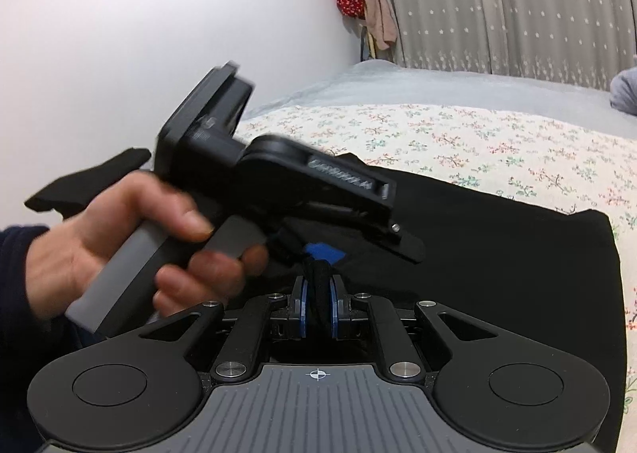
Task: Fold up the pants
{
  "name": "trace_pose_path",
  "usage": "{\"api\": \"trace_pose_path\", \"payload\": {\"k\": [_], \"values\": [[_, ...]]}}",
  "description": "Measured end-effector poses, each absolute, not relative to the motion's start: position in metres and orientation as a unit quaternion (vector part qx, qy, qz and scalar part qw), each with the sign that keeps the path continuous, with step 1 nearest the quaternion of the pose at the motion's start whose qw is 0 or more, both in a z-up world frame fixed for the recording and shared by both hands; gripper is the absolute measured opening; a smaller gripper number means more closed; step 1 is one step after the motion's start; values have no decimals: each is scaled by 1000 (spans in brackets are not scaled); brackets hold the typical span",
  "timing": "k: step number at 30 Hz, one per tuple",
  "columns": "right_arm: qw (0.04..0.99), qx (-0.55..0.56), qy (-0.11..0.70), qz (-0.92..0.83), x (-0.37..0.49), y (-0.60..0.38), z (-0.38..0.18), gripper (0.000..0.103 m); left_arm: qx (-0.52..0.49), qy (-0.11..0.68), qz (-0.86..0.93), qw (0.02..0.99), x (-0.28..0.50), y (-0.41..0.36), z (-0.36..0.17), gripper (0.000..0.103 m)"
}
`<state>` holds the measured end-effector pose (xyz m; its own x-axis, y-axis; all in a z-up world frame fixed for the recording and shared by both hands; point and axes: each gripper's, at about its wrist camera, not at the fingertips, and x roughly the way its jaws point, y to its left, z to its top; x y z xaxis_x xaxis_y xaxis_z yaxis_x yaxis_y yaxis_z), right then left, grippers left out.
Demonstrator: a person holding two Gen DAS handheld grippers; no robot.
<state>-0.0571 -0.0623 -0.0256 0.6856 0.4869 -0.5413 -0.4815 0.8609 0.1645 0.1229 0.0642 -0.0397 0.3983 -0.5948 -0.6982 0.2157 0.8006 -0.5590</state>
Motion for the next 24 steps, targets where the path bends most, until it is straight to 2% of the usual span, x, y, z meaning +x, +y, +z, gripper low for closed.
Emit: {"api": "trace_pose_path", "payload": {"k": [1, 2, 9, 24], "values": [[919, -2, 295, 262, -57, -60, -27, 11, -175, 489, -243, 819, 124, 61, -39, 20], [920, -9, 293, 259, -57, -58, -28, 11, -162, 488, -241, 823, 124, 59, -39, 19], [927, -46, 278, 248, -61, -47, -32, 11, -119, 463, -251, 842, 120, 55, -32, 18], [945, -97, 211, 231, -57, -5, -16, 11, -123, 400, -248, 874, 130, 95, 2, 18]]}}
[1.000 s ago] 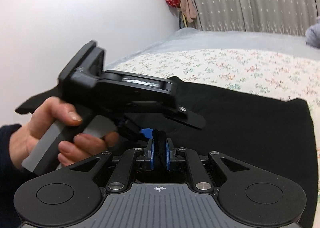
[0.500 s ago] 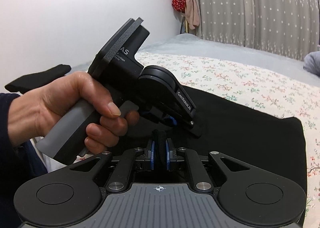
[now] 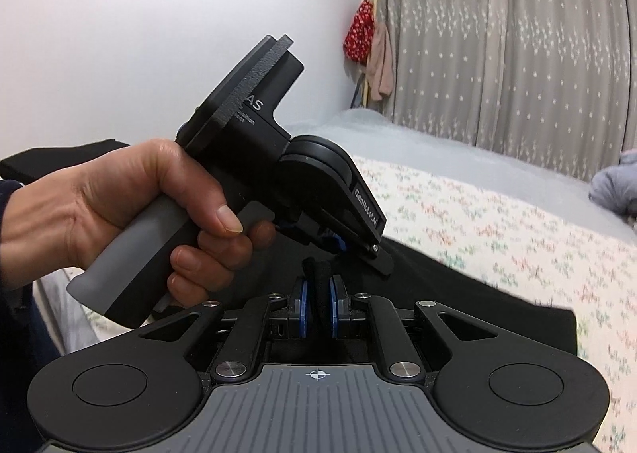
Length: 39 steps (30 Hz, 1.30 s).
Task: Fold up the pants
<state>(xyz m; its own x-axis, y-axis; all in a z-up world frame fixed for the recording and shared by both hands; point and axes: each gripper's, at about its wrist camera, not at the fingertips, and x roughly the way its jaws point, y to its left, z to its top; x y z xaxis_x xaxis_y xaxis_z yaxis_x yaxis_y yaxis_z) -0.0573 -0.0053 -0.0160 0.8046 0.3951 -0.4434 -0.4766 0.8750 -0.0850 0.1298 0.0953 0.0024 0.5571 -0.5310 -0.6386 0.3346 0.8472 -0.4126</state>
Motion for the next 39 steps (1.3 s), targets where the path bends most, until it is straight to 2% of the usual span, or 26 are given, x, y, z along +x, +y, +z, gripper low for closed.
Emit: {"api": "trace_pose_path", "payload": {"k": [15, 23, 30, 33, 36, 39], "values": [[944, -67, 201, 251, -19, 98, -25, 11, -83, 336, -174, 922, 147, 198, 20, 18], [939, -39, 213, 267, 5, 153, -47, 11, -89, 334, -141, 928, 159, 255, 13, 17], [940, -30, 179, 288, 17, 174, -44, 11, -85, 238, -161, 954, 146, 306, 44, 18], [936, -13, 181, 302, 24, 185, -41, 11, -90, 261, -143, 950, 153, 326, 27, 18], [922, -12, 220, 318, 34, 203, -54, 11, -84, 325, -119, 934, 167, 332, -3, 18], [909, -15, 259, 327, 39, 215, -71, 11, -87, 340, -119, 929, 166, 339, -15, 18]]}}
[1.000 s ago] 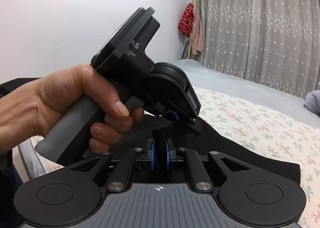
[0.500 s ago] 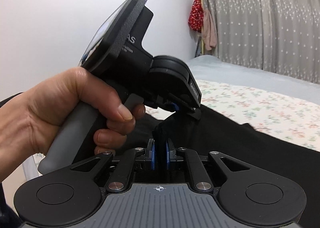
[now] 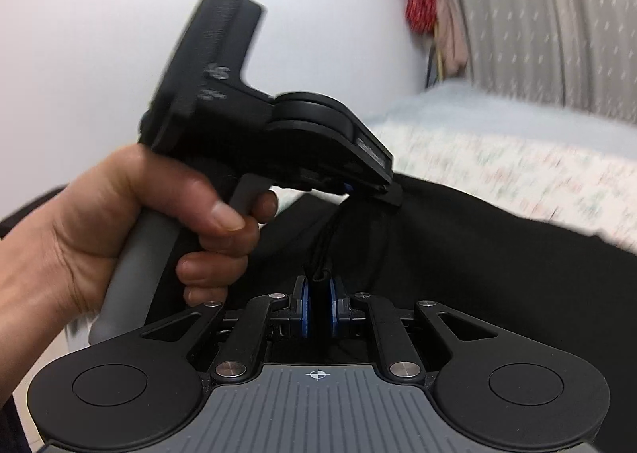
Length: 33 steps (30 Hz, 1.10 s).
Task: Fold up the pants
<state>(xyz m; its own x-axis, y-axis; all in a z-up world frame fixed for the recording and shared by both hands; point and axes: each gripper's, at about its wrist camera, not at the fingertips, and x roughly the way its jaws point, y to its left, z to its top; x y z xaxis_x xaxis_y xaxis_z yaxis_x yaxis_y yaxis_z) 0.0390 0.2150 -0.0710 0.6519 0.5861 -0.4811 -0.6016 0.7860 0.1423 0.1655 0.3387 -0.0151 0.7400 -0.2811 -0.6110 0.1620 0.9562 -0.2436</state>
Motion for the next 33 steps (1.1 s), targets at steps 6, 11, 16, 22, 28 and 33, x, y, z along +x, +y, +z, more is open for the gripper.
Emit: {"api": "trace_pose_path", "payload": {"k": [6, 11, 16, 22, 28, 33], "values": [[904, 5, 263, 338, 32, 213, -73, 11, -79, 269, -132, 951, 140, 349, 30, 18], [912, 23, 203, 354, 4, 217, -45, 11, -70, 259, -116, 956, 136, 376, 30, 23], [868, 24, 338, 362, 31, 254, -84, 11, -60, 345, -75, 934, 154, 389, -16, 23], [867, 36, 326, 375, 9, 253, -76, 11, -82, 296, -80, 948, 141, 399, 17, 23], [863, 58, 328, 380, 8, 263, -62, 11, -49, 356, -3, 933, 157, 407, -8, 42], [826, 108, 399, 383, 16, 258, -91, 15, -63, 339, 12, 939, 142, 419, 3, 48]]}}
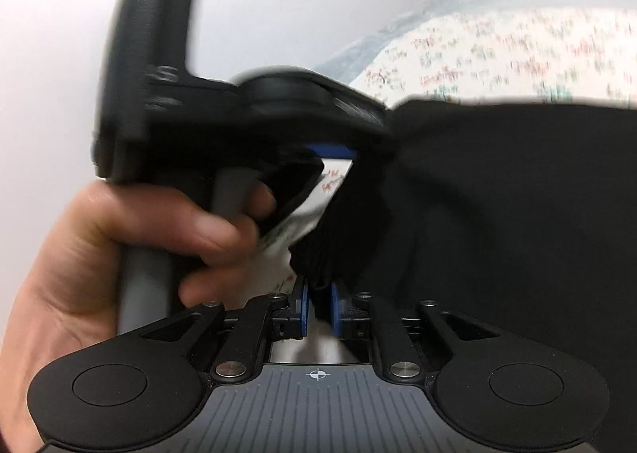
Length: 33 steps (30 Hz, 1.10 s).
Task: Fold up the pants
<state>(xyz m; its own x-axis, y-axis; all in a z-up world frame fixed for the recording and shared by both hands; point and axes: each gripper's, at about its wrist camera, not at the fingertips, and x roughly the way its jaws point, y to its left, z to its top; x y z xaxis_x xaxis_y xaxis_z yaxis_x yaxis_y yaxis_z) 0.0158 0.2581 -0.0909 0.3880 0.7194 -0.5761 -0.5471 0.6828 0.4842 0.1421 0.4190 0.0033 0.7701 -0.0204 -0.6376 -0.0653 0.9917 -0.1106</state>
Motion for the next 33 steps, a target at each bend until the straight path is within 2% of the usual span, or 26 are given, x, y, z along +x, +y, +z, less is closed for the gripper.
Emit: {"api": "trace_pose_path", "payload": {"k": [2, 4, 6, 12, 17, 20, 25, 28, 33], "values": [[817, 114, 402, 397, 10, 239, -85, 24, -60, 338, 19, 939, 138, 416, 7, 48], [819, 116, 382, 413, 0, 211, -66, 57, -50, 335, 22, 941, 134, 408, 12, 48], [837, 106, 347, 410, -12, 171, -48, 70, -37, 324, 9, 945, 129, 395, 19, 48], [925, 27, 308, 222, -27, 23, -30, 70, 2, 319, -75, 945, 115, 337, 18, 48], [942, 7, 307, 132, -52, -61, -31, 70, 23, 343, -133, 930, 111, 282, 7, 48], [936, 5, 311, 162, -67, -67, -32, 70, 8, 364, -155, 918, 111, 260, 0, 48], [927, -106, 322, 159, -77, -25, -58, 70, 44, 406, -162, 898, 107, 221, -23, 48], [933, -67, 328, 129, -77, -26, -69, 66, 101, 403, -142, 898, 103, 204, -38, 48], [944, -19, 326, 37, -67, -31, -70, 66, 90, 412, -138, 896, 106, 210, -38, 48]]}}
